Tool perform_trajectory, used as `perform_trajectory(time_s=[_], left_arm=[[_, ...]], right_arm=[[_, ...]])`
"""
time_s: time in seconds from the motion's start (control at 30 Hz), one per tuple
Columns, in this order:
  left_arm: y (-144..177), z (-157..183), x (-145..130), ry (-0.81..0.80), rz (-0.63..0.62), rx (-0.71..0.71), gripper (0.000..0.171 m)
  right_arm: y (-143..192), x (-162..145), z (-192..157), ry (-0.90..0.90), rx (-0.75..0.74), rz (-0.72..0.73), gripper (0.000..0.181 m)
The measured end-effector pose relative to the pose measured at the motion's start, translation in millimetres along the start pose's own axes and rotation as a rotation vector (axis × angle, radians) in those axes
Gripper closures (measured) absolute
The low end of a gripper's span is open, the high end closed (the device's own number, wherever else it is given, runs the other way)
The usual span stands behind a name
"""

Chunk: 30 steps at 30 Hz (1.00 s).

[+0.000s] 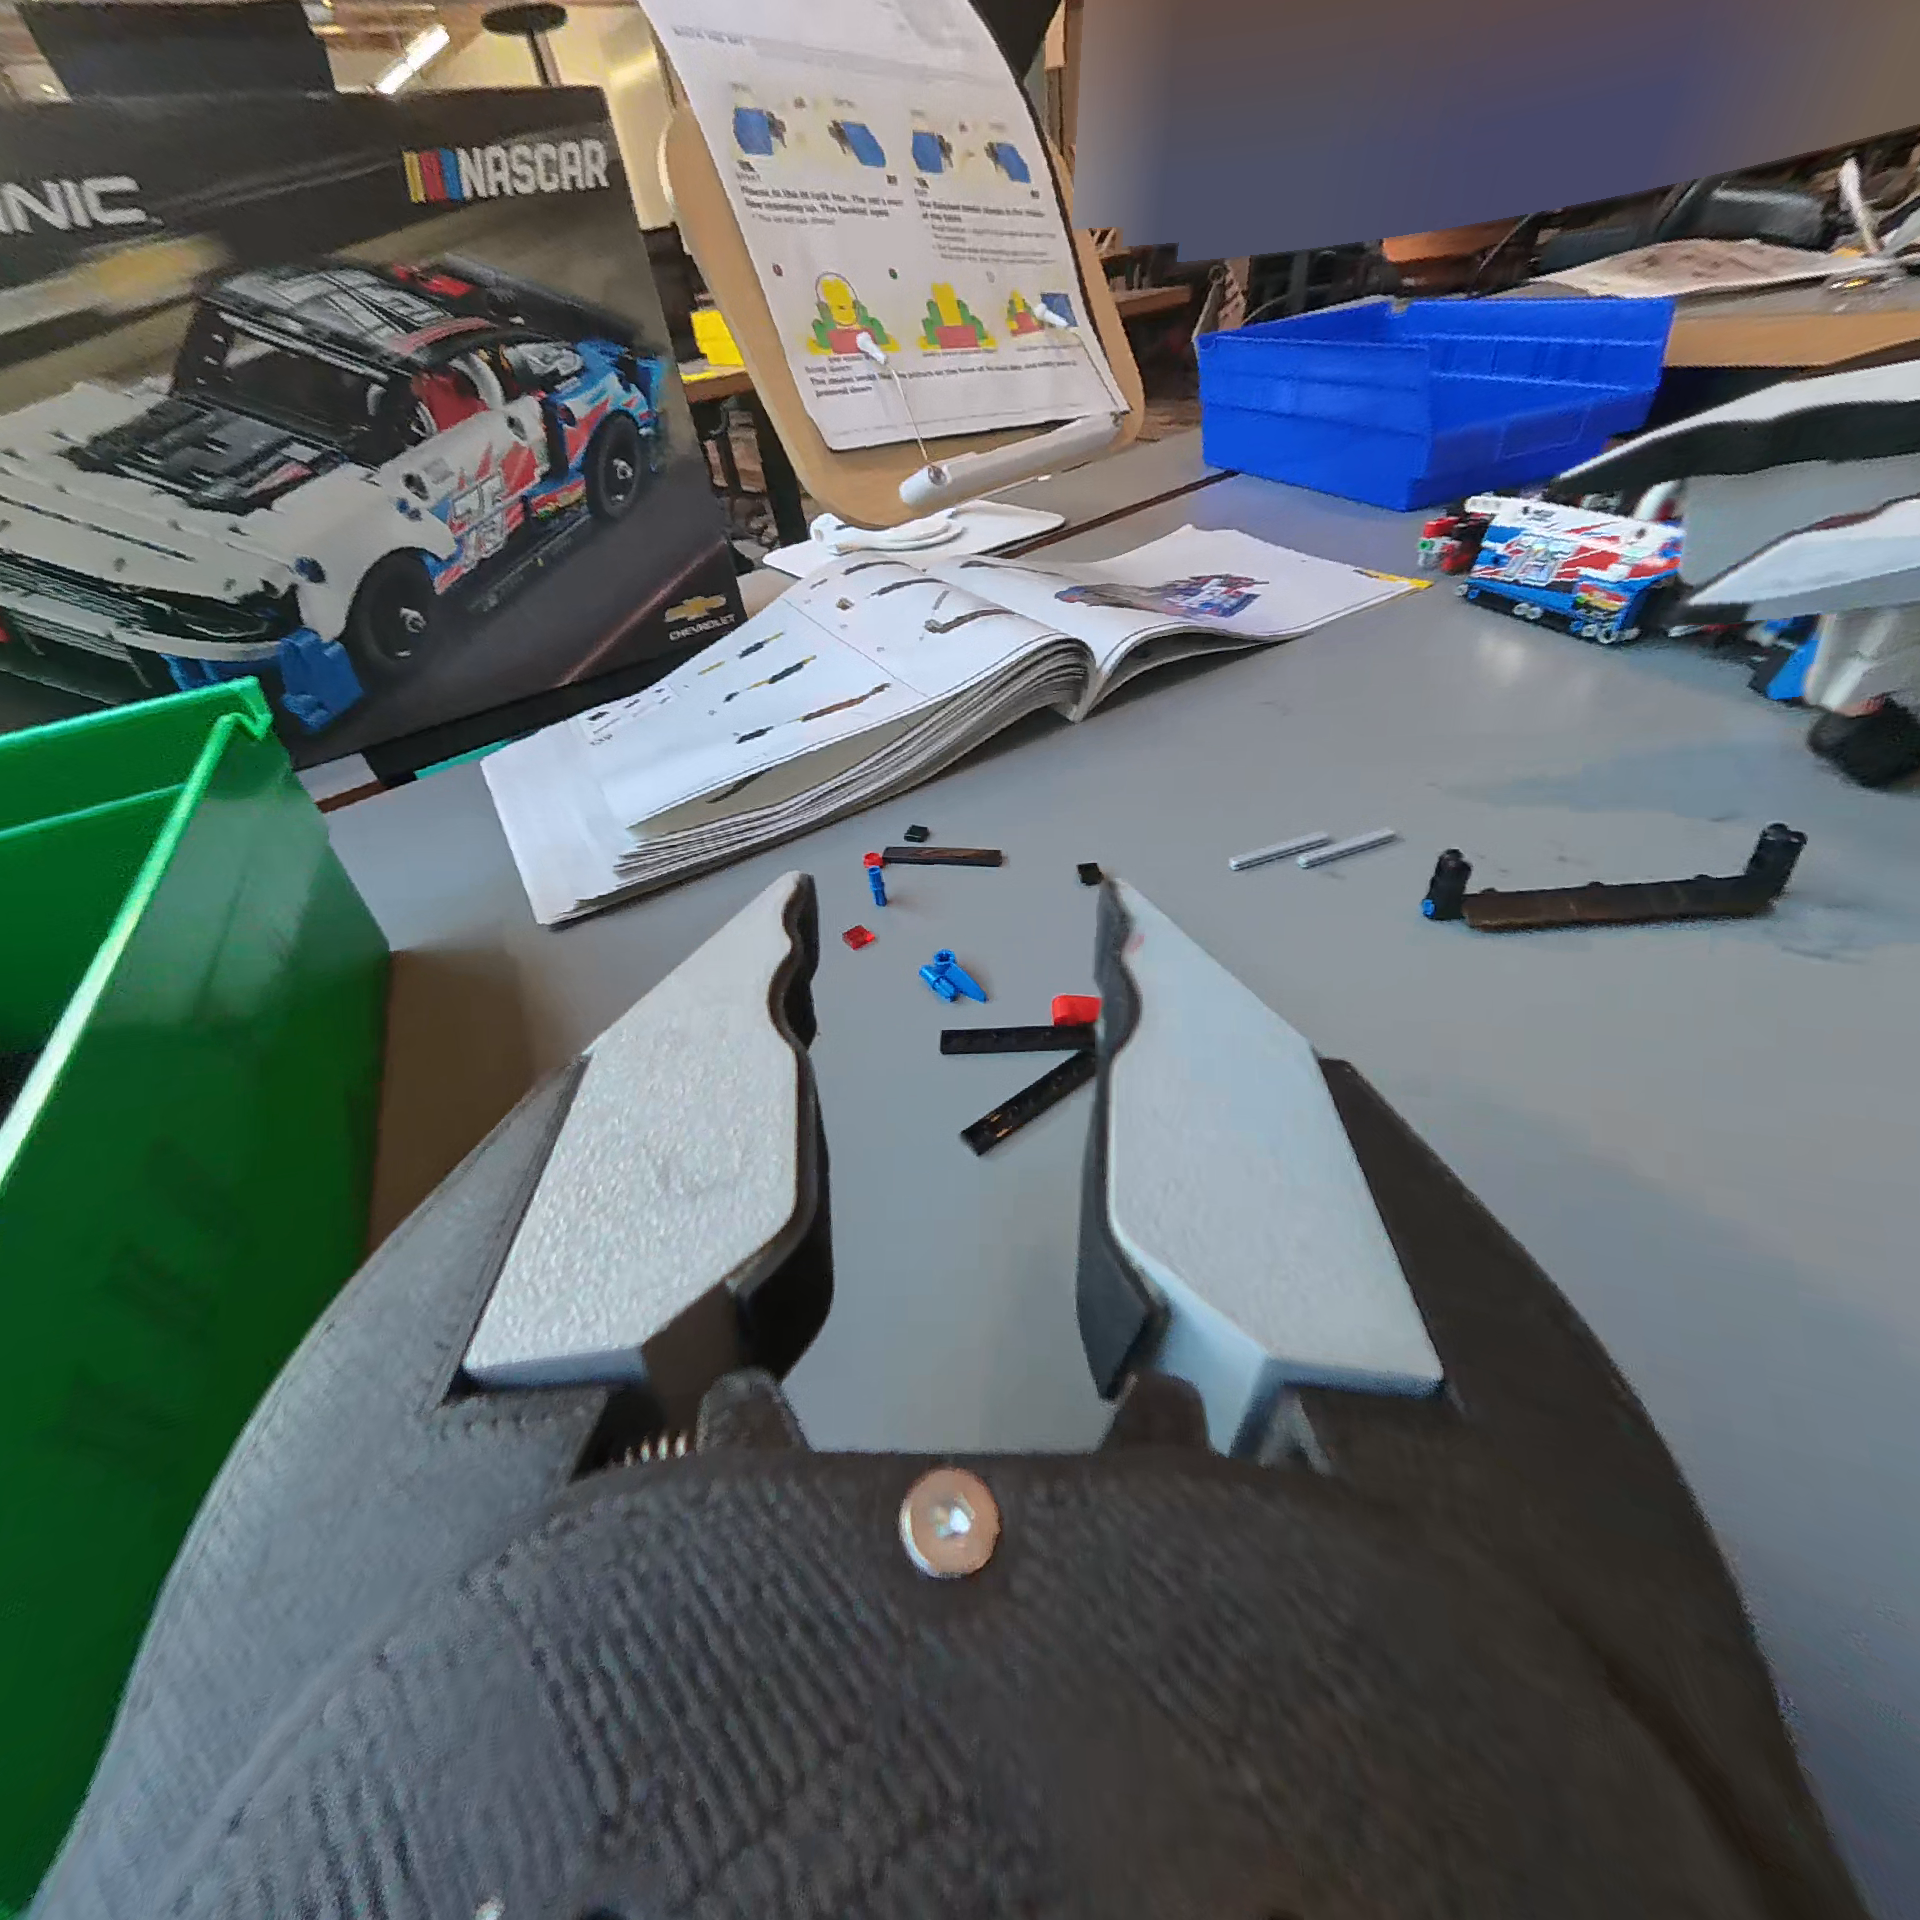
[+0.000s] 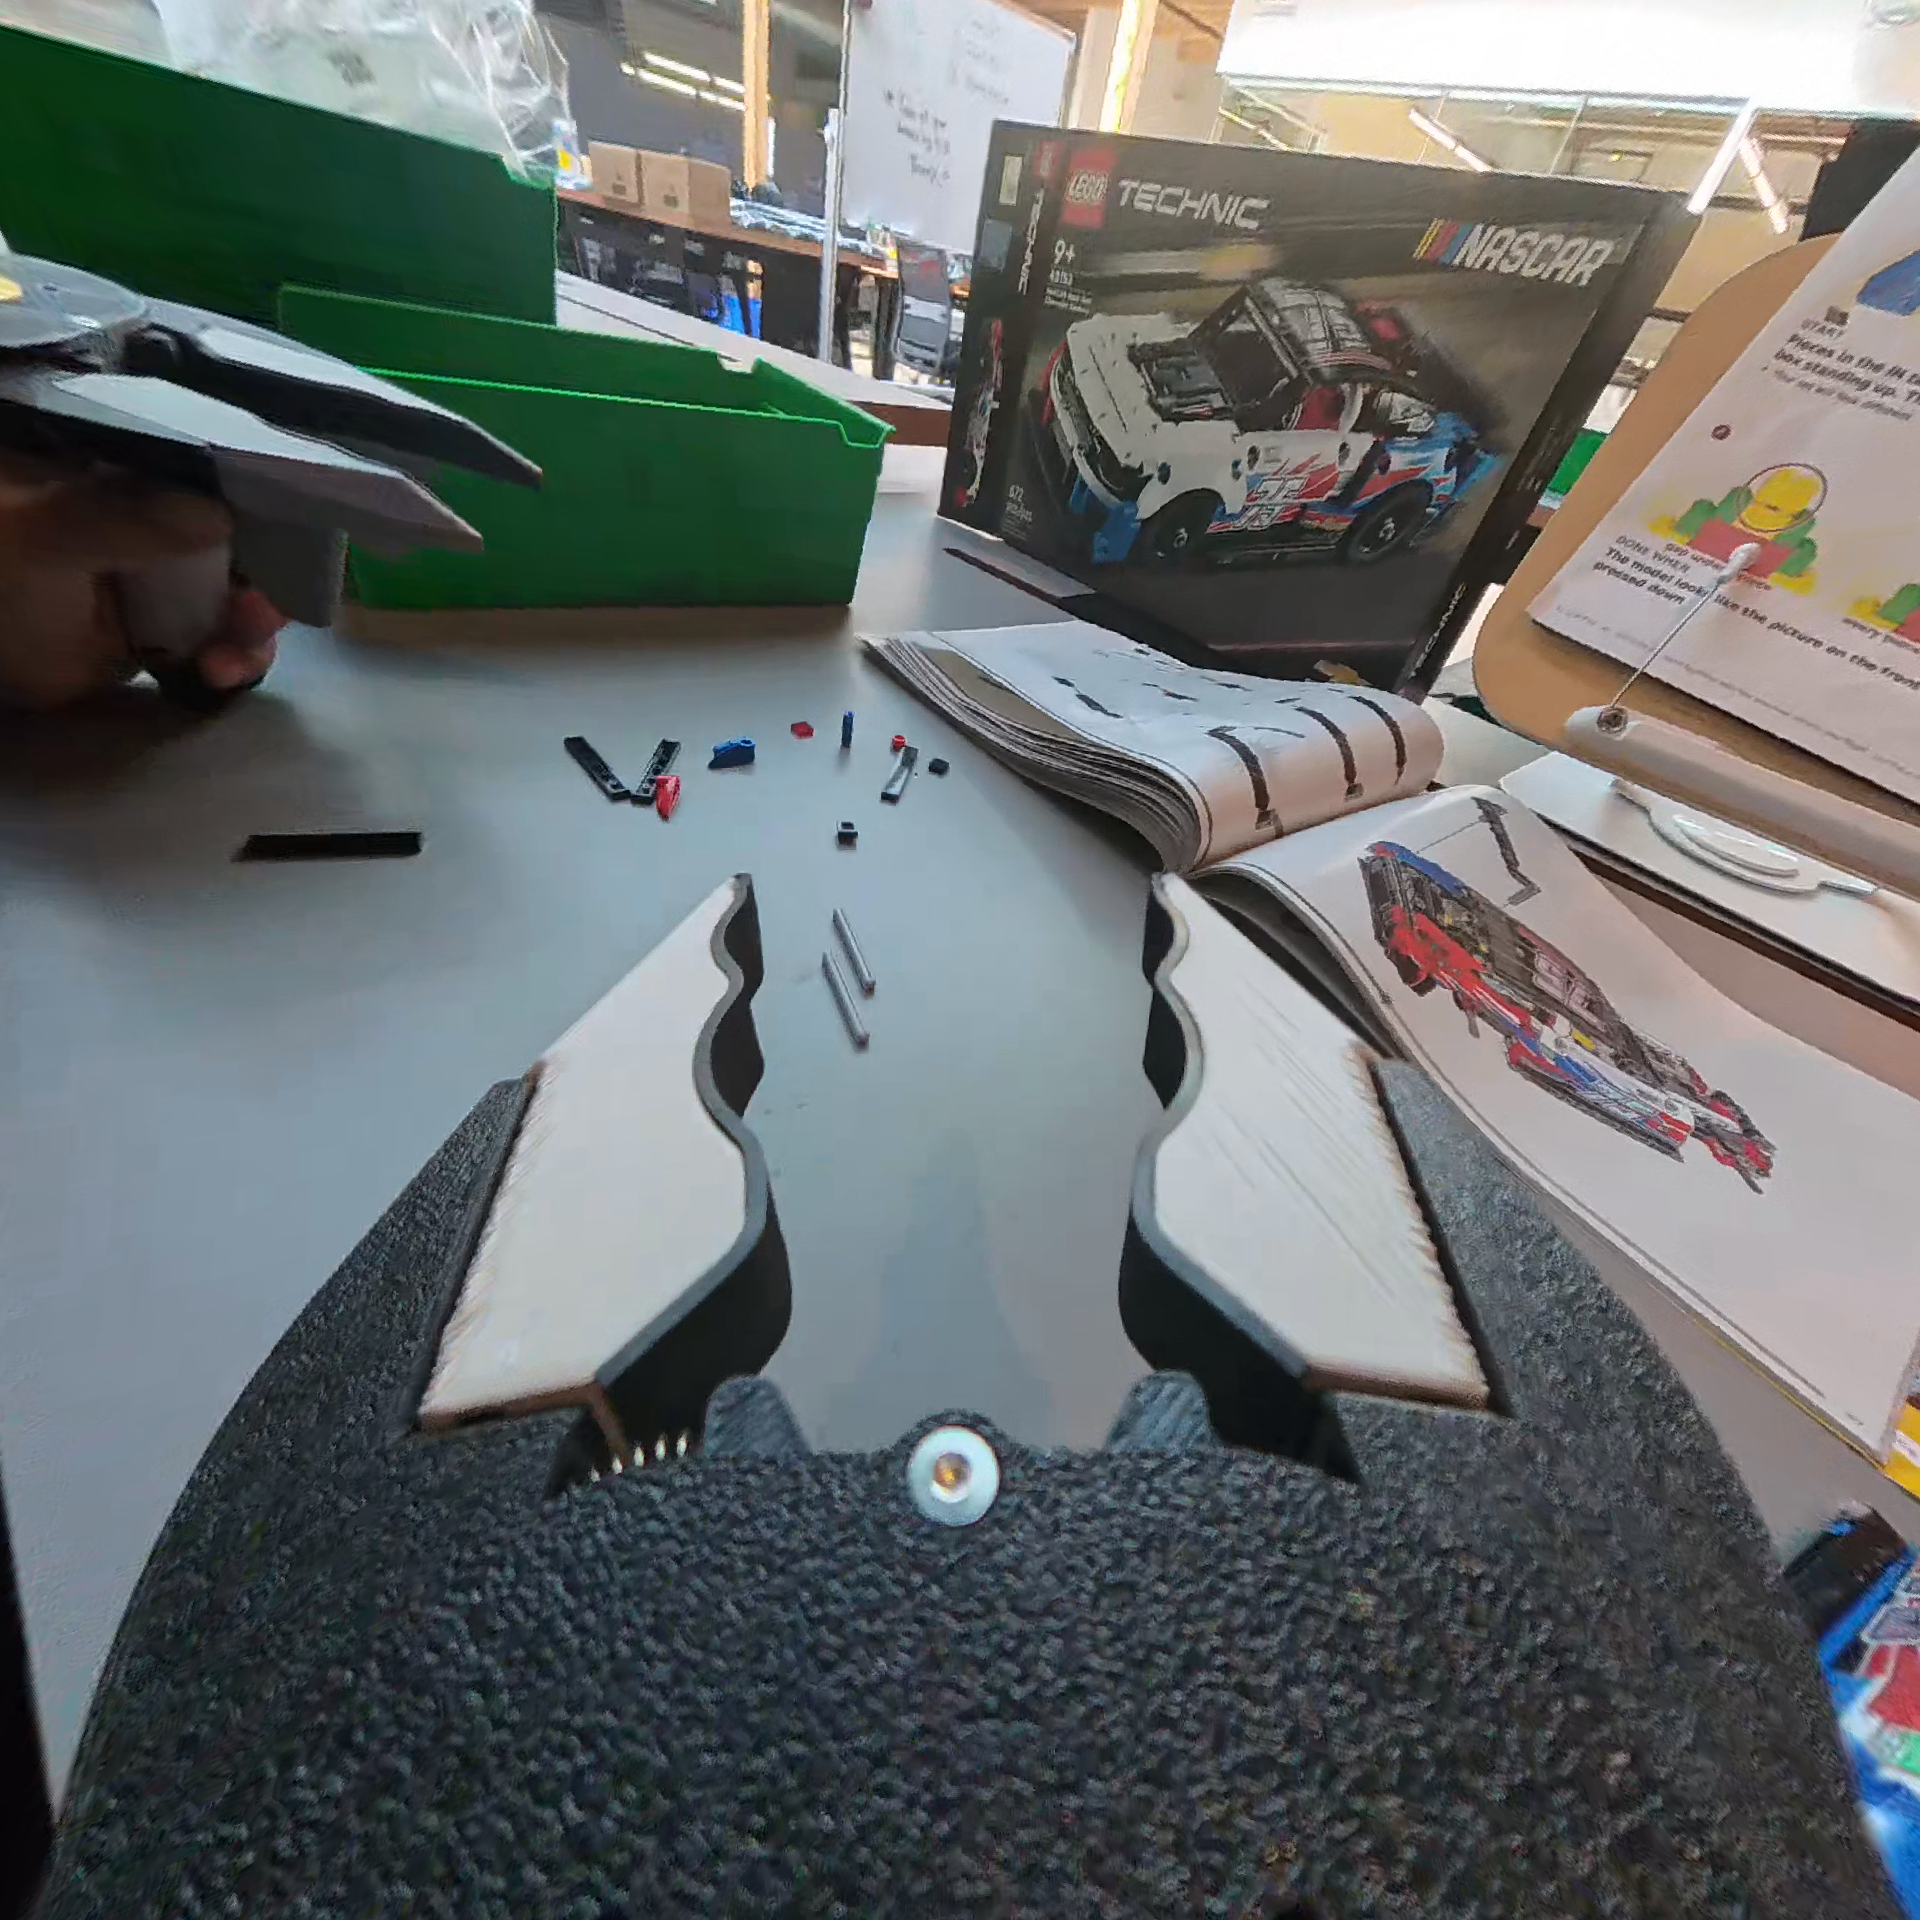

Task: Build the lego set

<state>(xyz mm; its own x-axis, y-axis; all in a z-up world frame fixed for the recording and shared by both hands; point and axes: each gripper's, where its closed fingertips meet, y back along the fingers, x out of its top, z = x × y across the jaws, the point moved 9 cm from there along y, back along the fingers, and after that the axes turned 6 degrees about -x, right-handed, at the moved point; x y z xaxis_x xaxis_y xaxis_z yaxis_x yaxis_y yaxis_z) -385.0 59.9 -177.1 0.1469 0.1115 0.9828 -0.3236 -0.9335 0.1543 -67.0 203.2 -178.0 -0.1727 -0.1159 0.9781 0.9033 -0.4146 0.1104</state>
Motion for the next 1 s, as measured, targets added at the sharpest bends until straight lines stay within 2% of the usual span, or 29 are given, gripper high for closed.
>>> perform_trajectory(time_s=[0.27,0.37,0.57,0.73,1.0], left_arm=[[-4.0,1.0,-2.0,-0.016,-0.043,-0.001,0.129],[-9.6,0.4,-4.1,-0.008,-0.096,-0.014,0.13],[-17.5,10.2,-6.3,-0.105,-0.154,-0.034,0.137],[-26.7,9.0,-5.1,-0.08,-0.156,-0.073,0.128],[-25.8,8.6,-4.6,-0.08,-0.149,-0.065,0.13]], right_arm=[[-6.7,1.7,0.6,-0.022,0.074,0.022,0.119],[-8.4,1.0,-2.2,-0.002,0.09,0.006,0.122],[-10.8,0.5,-0.9,-0.013,0.104,-0.002,0.128],[-13.8,0.4,6.5,-0.077,0.108,-0.002,0.125],[-11.7,1.6,2.8,-0.048,0.098,0.017,0.127]])
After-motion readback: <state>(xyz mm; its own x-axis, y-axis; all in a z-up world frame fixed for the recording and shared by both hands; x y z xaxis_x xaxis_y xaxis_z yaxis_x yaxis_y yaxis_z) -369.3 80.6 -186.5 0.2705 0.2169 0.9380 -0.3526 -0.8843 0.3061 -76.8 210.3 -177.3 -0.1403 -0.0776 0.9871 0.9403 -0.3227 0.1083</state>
